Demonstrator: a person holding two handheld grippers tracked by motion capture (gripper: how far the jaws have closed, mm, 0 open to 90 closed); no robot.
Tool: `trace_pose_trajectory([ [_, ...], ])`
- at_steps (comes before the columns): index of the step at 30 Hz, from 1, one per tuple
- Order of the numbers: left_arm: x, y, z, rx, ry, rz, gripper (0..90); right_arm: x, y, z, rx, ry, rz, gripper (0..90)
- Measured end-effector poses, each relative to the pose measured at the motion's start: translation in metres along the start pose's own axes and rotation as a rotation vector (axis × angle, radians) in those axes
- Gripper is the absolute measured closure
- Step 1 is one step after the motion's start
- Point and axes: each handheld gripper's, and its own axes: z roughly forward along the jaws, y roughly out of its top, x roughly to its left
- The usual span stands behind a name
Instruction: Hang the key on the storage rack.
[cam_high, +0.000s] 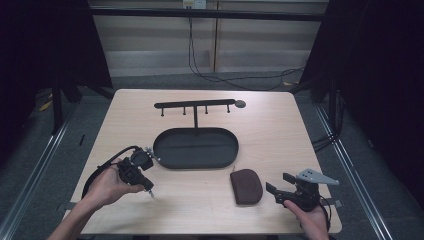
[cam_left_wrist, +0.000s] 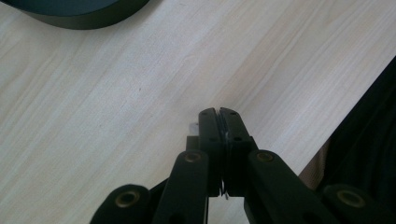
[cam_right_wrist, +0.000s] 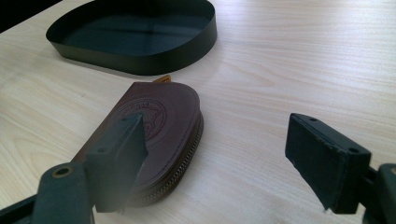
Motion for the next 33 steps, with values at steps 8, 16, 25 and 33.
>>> trace_pose_trajectory([
  [8, 0.003, 0.005, -0.007, 0.006, 0.0, -0.02, 89.1, 0.0, 0.0, 0.001, 0.005, -0.003, -0.005, 20.7],
  [16, 0.003, 0.01, -0.014, 0.036, 0.009, -0.006, 89.2, 0.0, 0.0, 0.002, 0.015, 0.0, -0.006, 20.4],
  [25, 0.014, 0.014, -0.024, 0.045, 0.015, -0.036, 89.2, 0.0, 0.0, 0.002, 0.018, 0.005, -0.008, 19.7],
  [33, 0.023, 0.022, -0.041, 0.037, 0.026, -0.05, 89.2, 0.0, 0.001, 0.003, 0.022, 0.005, -0.004, 19.7],
])
